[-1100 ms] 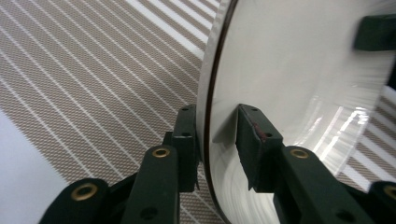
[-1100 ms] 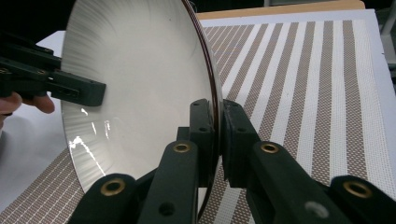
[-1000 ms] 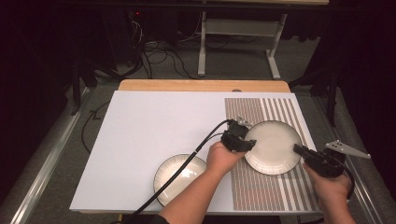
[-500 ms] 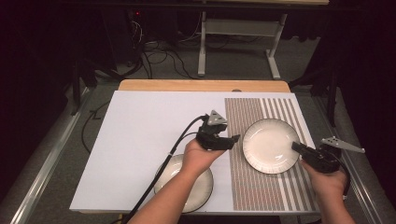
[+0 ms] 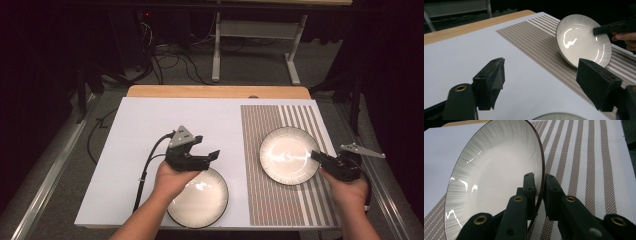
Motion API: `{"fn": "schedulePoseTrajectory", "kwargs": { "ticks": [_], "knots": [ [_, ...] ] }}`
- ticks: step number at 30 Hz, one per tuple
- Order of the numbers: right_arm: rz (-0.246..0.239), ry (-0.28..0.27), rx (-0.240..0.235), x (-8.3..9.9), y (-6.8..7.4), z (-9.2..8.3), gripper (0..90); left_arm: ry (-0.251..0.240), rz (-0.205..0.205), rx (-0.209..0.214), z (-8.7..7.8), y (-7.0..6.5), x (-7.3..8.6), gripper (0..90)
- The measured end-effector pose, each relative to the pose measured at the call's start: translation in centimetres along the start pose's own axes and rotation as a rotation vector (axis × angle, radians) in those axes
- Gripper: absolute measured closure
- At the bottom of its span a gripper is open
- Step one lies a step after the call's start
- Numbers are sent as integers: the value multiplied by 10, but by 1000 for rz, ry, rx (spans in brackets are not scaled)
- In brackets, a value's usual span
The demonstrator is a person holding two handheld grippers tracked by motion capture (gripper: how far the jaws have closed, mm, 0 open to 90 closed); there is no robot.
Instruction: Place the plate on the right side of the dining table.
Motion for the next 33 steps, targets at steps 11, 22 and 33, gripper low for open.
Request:
{"fn": "schedulePoseTrajectory", "kwargs": {
  "ticks": [11, 22, 33],
  "knots": [
    [17, 18, 10, -1, -4, 7, 825, -63, -24, -48, -55, 30, 30, 155],
    [51, 39, 16, 0, -8, 13, 820, -127, -66, -137, -93, 59, 51, 24],
    [57, 86, 82, 5, -18, 23, 819, -114, -35, -153, -92, 61, 52, 23]
  ]
}}
Point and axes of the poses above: each handheld gripper's, and its own axes: z roughly forward along the jaws, x roughly out of its underside, y roughly to its left, the point moved 8 cm from there along z, roughly forward along the jaws, and after that the axes turned 1 degree about y, right-handed, at the moved point
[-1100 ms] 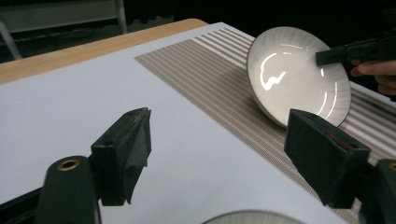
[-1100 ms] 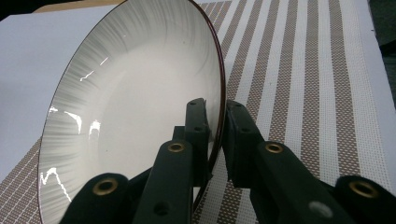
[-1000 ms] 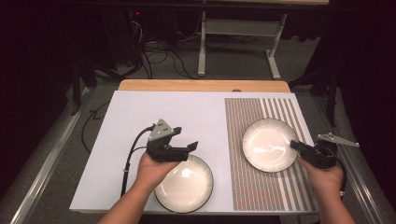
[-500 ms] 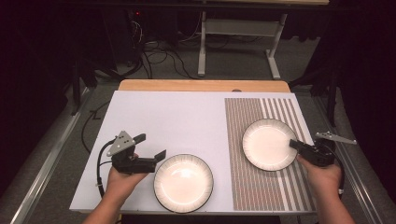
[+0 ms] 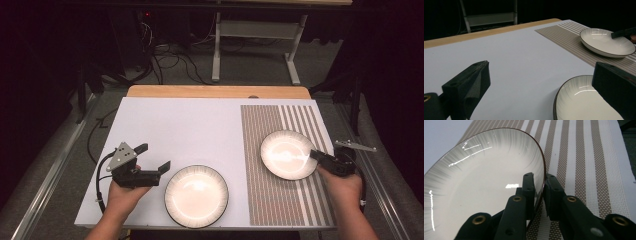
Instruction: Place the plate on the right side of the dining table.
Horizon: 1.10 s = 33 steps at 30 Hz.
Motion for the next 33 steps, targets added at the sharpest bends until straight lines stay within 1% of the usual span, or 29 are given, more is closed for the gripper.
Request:
{"fn": "schedulePoseTrajectory", "kwargs": {
  "ticks": [1, 3, 9, 10, 12, 14, 15, 16, 18, 20, 23, 24, 25, 26, 27, 28, 31, 32, 33],
  "knots": [
    [4, 6, 4, 1, -1, 1, 819, -3, -6, -1, 1, 1, 0, 23],
    [9, 14, 11, 2, -2, 3, 817, 8, -1, -6, 2, 2, 1, 22],
    [-10, 19, 50, 3, -1, 5, 783, 18, -2, -11, 4, 4, 3, 19],
    [-18, 15, 64, 3, -1, 5, 755, 16, -7, -10, 4, 4, 3, 19],
    [-24, -8, 61, 0, -2, 2, 709, 17, -10, -10, 3, 4, 4, 19],
    [-14, -33, 57, -3, -1, -2, 646, 19, -11, -11, 3, 5, 4, 19],
    [-25, -42, 58, -5, -2, -3, 625, 20, -12, -11, 3, 5, 4, 19],
    [-24, -48, 59, -6, -1, -5, 598, 21, -11, -13, 3, 5, 4, 19],
    [-40, -69, 61, -8, 1, -9, 539, 25, -5, -21, 2, 7, 5, 17],
    [-65, -91, 53, -11, 4, -12, 469, 28, -9, -16, 2, 6, 6, 14],
    [-105, -118, 35, -14, 14, -18, 396, 35, -8, -16, 2, 6, 7, 2],
    [-123, -131, 33, -16, 17, -20, 372, 35, -8, -18, 1, 6, 7, 1],
    [-138, -149, 21, -18, 22, -23, 348, 32, -9, -18, 1, 6, 7, 1],
    [-157, -170, 2, -21, 29, -27, 306, 33, -8, -20, 0, 6, 7, 1],
    [-160, -181, -11, -22, 34, -29, 286, 32, -8, -21, 0, 6, 7, 1],
    [-173, -195, -27, -23, 41, -32, 253, 28, -11, -24, -1, 6, 7, 0],
    [-218, -228, -68, -26, 64, -39, 154, 22, -8, -26, -3, 5, 6, 0],
    [-234, -236, -73, -26, 72, -42, 141, 22, -3, -30, -4, 5, 6, 0],
    [-241, -251, -88, -26, 80, -44, 130, 16, -4, -32, -6, 5, 5, 1]
  ]
}}
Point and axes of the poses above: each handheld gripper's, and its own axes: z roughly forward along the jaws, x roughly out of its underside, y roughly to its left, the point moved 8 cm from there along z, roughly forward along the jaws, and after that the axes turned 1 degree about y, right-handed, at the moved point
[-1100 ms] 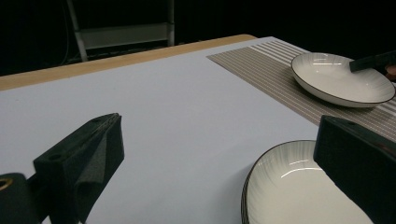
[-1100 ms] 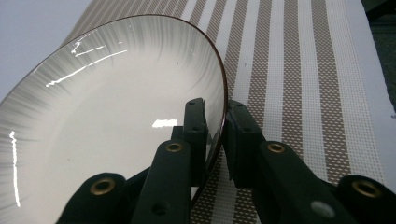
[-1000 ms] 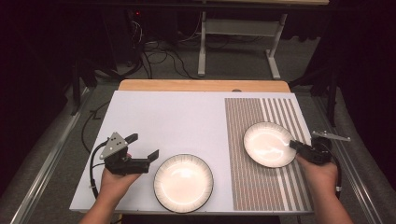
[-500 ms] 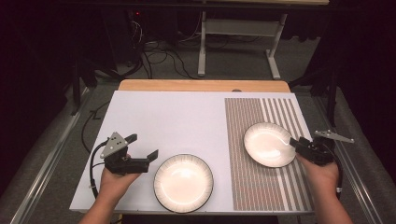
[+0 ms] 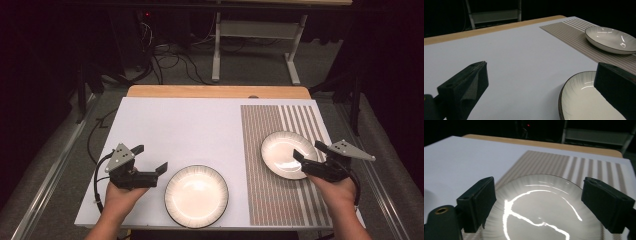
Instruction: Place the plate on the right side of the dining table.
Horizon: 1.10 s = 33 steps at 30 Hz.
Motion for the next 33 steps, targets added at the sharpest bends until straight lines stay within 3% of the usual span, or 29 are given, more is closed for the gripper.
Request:
{"fn": "schedulePoseTrajectory", "kwargs": {
  "ticks": [8, 14, 20, 33],
  "knots": [
    [-49, -61, -122, -14, 56, -8, 6, -41, 2, -10, -10, 1, -6, 1],
    [-76, -78, -169, -15, 83, -11, 6, -55, 14, -10, -12, -4, -8, 0],
    [-102, -117, -168, -13, 91, -16, 6, -50, 45, 10, -9, -17, -8, 0],
    [-130, -107, -174, -5, 92, -15, 6, -62, 40, 12, -12, -16, -10, 0]
  ]
}}
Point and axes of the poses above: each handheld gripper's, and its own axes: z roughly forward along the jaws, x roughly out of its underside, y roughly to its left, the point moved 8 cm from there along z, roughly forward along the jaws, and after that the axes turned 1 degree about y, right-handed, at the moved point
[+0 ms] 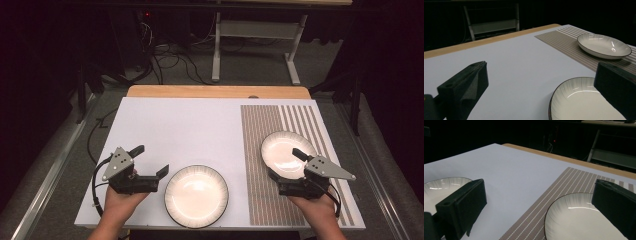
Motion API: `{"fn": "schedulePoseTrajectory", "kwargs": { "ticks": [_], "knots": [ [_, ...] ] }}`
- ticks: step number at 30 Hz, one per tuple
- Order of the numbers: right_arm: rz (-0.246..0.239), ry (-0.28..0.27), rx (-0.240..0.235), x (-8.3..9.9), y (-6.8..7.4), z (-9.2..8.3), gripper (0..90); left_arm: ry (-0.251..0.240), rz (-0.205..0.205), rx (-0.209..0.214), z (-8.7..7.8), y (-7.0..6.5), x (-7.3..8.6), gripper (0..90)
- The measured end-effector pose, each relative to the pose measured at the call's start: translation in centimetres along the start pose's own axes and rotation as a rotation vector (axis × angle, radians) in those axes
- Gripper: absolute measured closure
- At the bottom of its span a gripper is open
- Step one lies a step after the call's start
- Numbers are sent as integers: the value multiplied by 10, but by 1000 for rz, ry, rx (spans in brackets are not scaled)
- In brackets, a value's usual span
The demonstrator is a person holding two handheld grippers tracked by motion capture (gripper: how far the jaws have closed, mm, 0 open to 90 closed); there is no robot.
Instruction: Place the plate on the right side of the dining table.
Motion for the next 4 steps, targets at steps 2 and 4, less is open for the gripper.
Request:
{"fn": "schedulePoseTrajectory", "kwargs": {
  "ticks": [2, 4],
  "knots": [
    [-4, 6, 1, 1, 0, 1, 6, -3, -4, -1, -1, 1, 0, 0],
    [-2, 6, -1, 1, 0, 1, 6, -5, -10, -4, -1, 2, 0, 0]
  ]
}}
Point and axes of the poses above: each handheld gripper's, and its own axes: z roughly forward along the jaws, x roughly out of its underside, y roughly to its left, the point moved 8 cm from there along z, roughly forward along the jaws, and after that the axes turned 1 degree about y, right-handed, at the moved point
